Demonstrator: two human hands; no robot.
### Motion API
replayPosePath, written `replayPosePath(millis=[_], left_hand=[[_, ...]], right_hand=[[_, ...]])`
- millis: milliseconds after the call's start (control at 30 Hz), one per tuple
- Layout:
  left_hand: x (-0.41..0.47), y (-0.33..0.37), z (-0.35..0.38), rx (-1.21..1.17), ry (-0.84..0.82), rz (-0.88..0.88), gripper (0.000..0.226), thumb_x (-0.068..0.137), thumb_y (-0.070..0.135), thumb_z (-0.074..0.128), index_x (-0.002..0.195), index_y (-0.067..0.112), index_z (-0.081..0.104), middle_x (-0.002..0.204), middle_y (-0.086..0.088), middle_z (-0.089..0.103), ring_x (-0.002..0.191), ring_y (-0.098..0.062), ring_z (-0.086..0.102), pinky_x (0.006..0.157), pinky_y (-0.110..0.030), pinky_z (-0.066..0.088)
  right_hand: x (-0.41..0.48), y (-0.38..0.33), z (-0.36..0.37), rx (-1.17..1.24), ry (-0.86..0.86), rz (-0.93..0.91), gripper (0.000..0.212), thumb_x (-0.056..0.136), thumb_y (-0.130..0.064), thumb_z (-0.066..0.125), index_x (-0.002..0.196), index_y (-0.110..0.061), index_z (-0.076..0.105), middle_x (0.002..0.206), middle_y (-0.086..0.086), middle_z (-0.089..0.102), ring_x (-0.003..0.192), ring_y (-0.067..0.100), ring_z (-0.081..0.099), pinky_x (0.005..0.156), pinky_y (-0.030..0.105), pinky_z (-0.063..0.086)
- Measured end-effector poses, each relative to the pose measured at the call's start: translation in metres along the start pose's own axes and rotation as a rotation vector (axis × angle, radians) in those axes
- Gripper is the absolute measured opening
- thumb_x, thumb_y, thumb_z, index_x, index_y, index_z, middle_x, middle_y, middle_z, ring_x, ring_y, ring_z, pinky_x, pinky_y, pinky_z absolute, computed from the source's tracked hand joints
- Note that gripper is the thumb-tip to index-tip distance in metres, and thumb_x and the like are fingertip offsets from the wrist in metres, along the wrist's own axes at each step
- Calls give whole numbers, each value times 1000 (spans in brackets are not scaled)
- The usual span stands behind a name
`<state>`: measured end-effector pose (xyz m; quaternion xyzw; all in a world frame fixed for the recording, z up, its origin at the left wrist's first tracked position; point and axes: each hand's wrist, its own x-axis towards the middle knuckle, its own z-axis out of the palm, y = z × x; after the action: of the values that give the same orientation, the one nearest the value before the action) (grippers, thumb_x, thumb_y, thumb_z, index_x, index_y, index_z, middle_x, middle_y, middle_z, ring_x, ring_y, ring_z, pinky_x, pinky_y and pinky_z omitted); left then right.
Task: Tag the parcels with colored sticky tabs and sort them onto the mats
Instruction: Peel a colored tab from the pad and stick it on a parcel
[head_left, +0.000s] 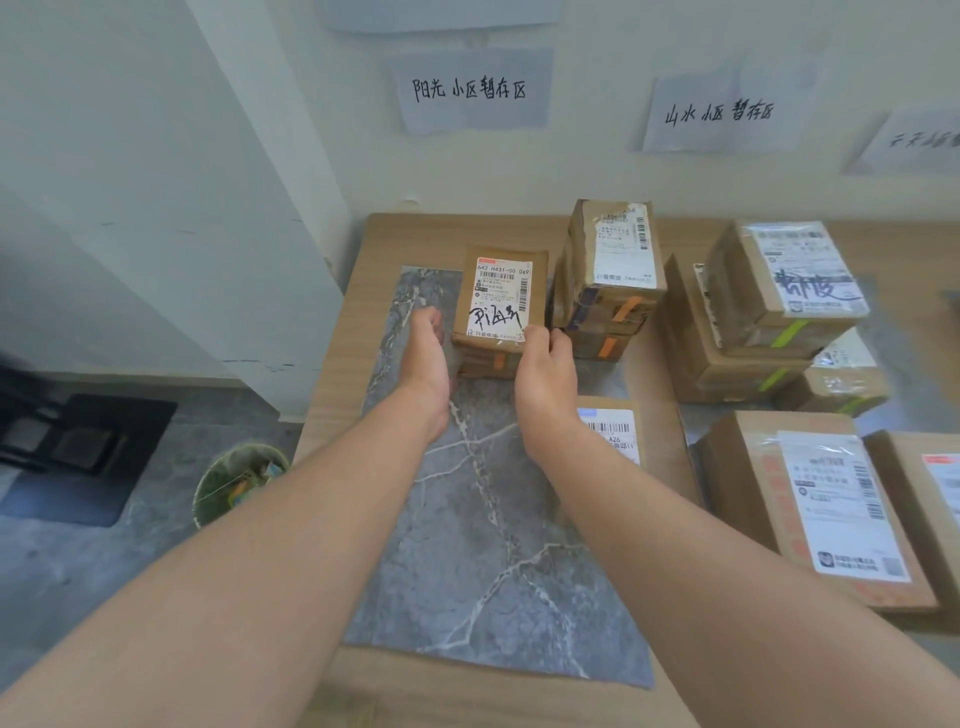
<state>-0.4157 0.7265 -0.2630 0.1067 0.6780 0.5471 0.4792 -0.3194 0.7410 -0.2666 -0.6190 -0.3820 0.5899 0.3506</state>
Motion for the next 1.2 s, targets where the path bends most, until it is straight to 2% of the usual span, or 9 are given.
replayPosePath(millis=[100, 267, 367, 433, 533, 767, 933, 1033, 1200], left_hand=[[-28, 12, -8, 25, 16, 5, 57, 96, 55, 35, 146, 32, 48, 154, 3, 40, 144, -22, 32, 118, -50, 26], [-100, 45, -25, 91, -20, 102, 73, 75, 64, 39, 139, 33, 55, 148, 6, 47, 140, -18, 36, 117, -49, 28], [-154, 60, -39, 77, -93, 149, 60, 90, 57, 39, 142, 30, 54, 153, 8, 44, 142, -13, 35, 121, -48, 24], [-193, 65, -52, 72, -148, 167, 51, 99, 49, 36, 143, 29, 52, 156, 8, 40, 145, -11, 33, 122, -46, 21], [-251, 66, -75, 86, -189, 183, 49, 102, 46, 33, 146, 29, 49, 158, 5, 36, 148, -14, 29, 123, -45, 19], [-363, 57, -131, 85, -195, 234, 47, 102, 48, 33, 139, 31, 55, 151, 5, 46, 143, -17, 35, 106, -39, 33], [-427, 39, -169, 75, -253, 265, 46, 103, 47, 33, 139, 28, 55, 152, 2, 44, 145, -19, 32, 114, -41, 29], [-459, 27, -197, 74, -234, 269, 39, 102, 48, 34, 127, 32, 60, 140, 4, 50, 140, -19, 38, 111, -40, 31], [-500, 8, -247, 75, -190, 265, 46, 103, 48, 32, 134, 26, 59, 137, -2, 55, 129, -24, 47, 103, -35, 36]], right_hand=[[-24, -15, -3, -1, -14, 15, 76, 82, -57, 36, 149, -21, 42, 148, 1, 49, 135, 25, 45, 115, 51, 35], [-86, -46, -20, 10, -30, -23, 53, 100, -43, 38, 148, -23, 46, 144, -3, 52, 132, 20, 47, 111, 41, 36], [-139, -63, -31, 20, -51, -20, 50, 101, -44, 38, 146, -24, 48, 143, -5, 53, 129, 19, 47, 107, 41, 36], [-176, -73, -39, 29, -59, -15, 37, 101, -43, 39, 130, -27, 56, 122, -9, 60, 115, 19, 49, 99, 40, 36], [-235, -84, -51, 63, -71, -28, 16, 103, -39, 39, 109, -33, 52, 91, -21, 49, 101, 18, 45, 90, 35, 32], [-368, -77, -78, 70, -90, -155, 18, 104, -36, 39, 97, -29, 54, 91, -13, 52, 81, 6, 45, 81, 35, 33], [-444, -57, -98, 67, -71, -186, 21, 103, -36, 38, 96, -28, 56, 94, -5, 56, 82, 9, 48, 74, 35, 37], [-480, -40, -101, 66, -62, -184, 23, 102, -37, 40, 99, -25, 58, 92, -6, 56, 85, 13, 50, 79, 35, 37], [-522, -4, -99, 65, -123, -174, 21, 102, -35, 42, 91, -24, 56, 86, -6, 52, 82, 13, 49, 92, 37, 44]])
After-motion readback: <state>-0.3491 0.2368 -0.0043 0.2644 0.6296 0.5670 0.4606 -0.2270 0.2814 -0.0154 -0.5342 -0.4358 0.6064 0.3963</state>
